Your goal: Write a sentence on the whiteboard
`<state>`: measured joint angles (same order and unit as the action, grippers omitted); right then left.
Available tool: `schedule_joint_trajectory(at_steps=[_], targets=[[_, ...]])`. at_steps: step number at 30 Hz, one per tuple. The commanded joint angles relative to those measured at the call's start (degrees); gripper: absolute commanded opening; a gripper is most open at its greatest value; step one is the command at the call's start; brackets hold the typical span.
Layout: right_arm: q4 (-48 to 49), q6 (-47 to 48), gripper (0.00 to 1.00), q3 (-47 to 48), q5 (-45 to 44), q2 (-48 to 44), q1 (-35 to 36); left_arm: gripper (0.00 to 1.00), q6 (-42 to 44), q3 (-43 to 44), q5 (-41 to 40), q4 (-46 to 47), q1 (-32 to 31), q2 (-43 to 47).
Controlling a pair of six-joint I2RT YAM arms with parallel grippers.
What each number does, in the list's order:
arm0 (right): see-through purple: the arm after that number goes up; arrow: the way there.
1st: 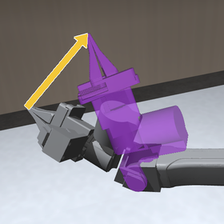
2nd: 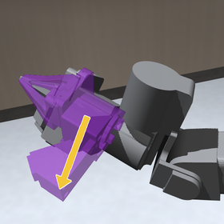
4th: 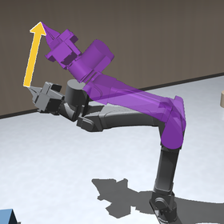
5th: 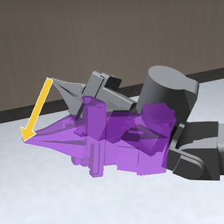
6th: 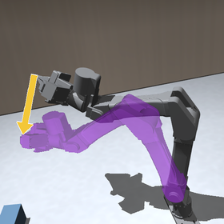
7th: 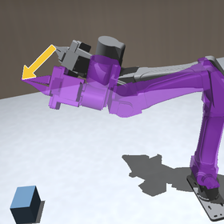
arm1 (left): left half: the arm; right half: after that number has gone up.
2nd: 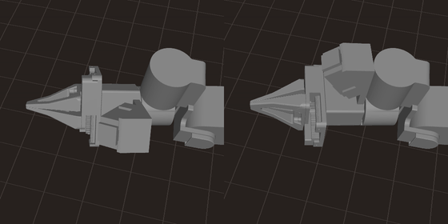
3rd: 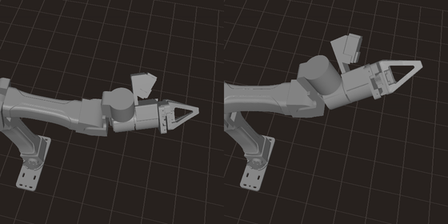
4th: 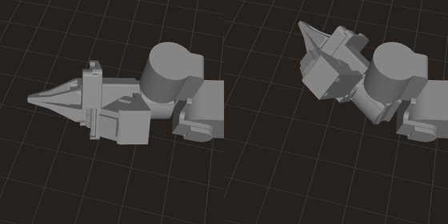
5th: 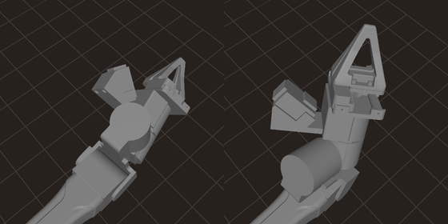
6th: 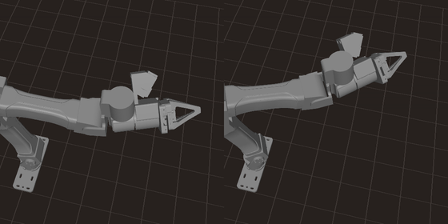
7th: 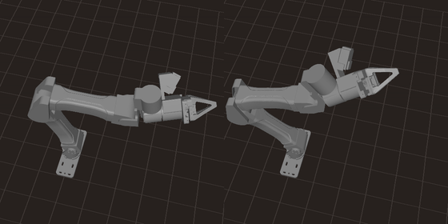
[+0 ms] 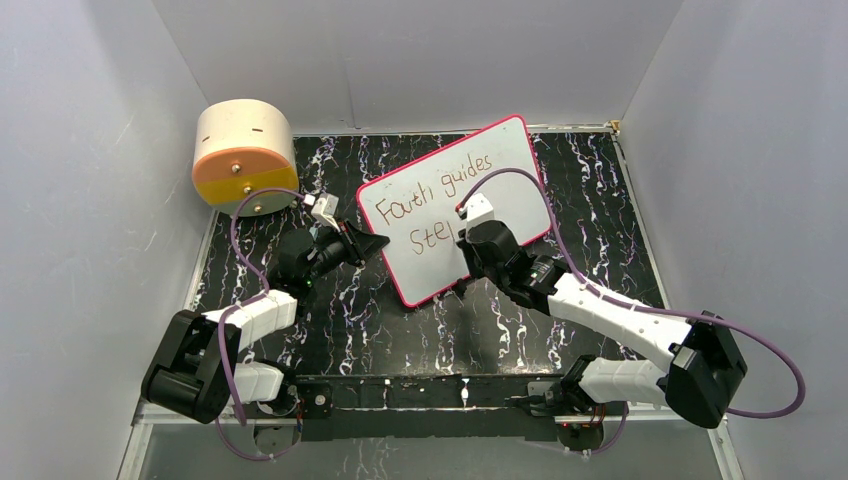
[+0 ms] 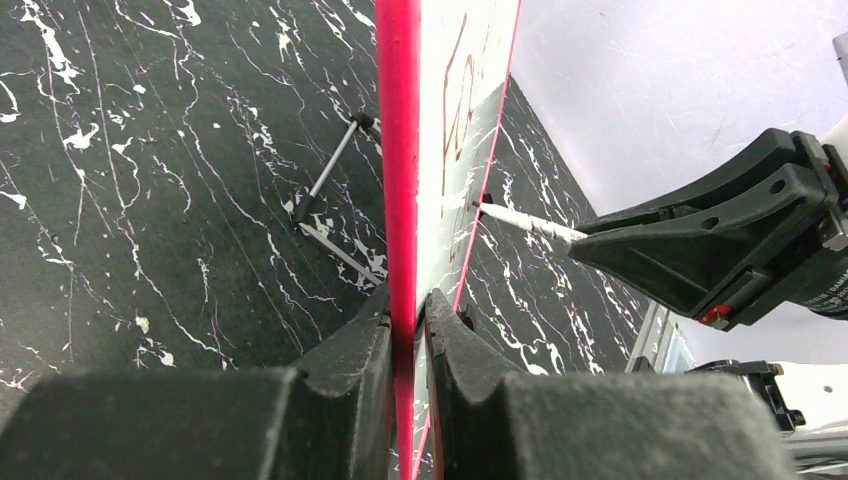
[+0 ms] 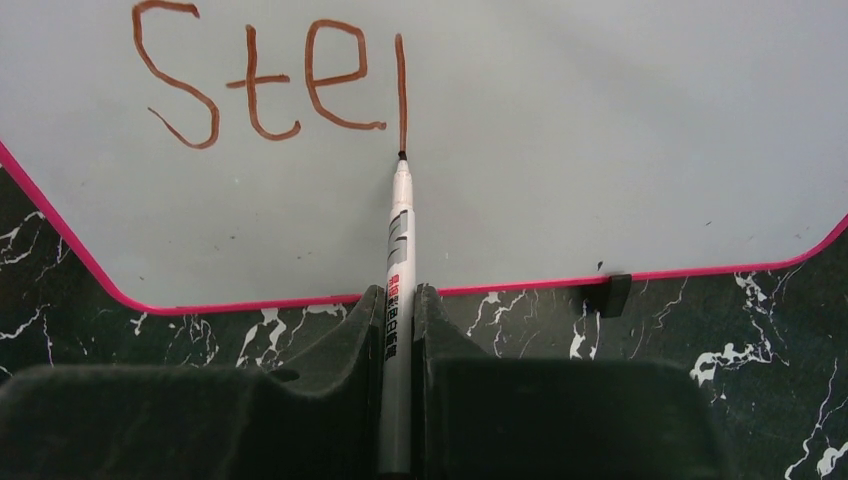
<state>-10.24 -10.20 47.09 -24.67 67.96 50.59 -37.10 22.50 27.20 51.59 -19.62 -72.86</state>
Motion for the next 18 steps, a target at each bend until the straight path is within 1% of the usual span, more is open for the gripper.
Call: schedule_joint_trajectory(at_steps=[1,5,9,14,18], targets=[[-4.0,-1.9,0.00,0.9,2.0,-0.1,-0.4,0.00,1.6,1.3,-0.6,-2.5,-0.4,0.2],[-5.2,-2.5,0.00,0.8,2.3,-0.7,-0.3,0.00,1.6,1.3,-0.6,-2.5,-0.4,0.2],[-3.2,-2.1,0.00,0.4,1.0,-2.3,-0.4,0.00,1.5,1.3,-0.6,-2.5,-0.4,0.2],[4.9,-0.5,0.00,-1.7,-0.5,-6.0,-0.4,0.00,1.4,1.2,-0.6,-2.5,-0.5,0.4],[8.1,0.5,0.00,-1.8,-1.6,-5.4,-0.4,0.00,1.5,1.2,-0.6,-2.5,-0.5,0.3]])
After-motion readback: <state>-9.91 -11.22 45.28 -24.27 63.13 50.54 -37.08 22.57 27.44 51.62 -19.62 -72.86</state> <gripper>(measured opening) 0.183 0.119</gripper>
